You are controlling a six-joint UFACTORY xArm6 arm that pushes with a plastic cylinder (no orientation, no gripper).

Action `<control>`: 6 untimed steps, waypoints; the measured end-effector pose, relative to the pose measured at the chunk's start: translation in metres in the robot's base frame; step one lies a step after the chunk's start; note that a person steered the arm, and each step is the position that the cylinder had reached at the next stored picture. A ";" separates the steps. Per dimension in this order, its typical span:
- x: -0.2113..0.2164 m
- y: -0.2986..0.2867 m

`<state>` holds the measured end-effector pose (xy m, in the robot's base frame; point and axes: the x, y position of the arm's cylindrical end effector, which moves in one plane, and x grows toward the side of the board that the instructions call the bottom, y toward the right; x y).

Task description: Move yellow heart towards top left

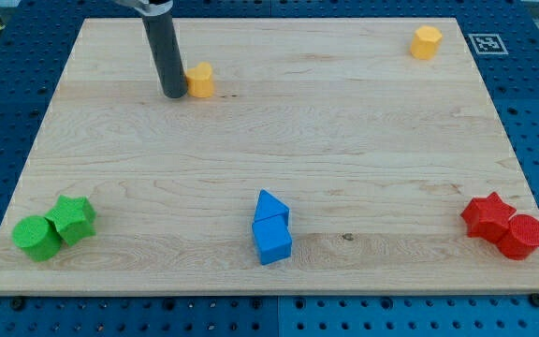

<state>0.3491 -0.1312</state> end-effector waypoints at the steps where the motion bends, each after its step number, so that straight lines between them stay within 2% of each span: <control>1: -0.001 0.000; 2: 0.018 0.014; 3: 0.019 0.053; 4: 0.017 0.065; 6: -0.013 0.046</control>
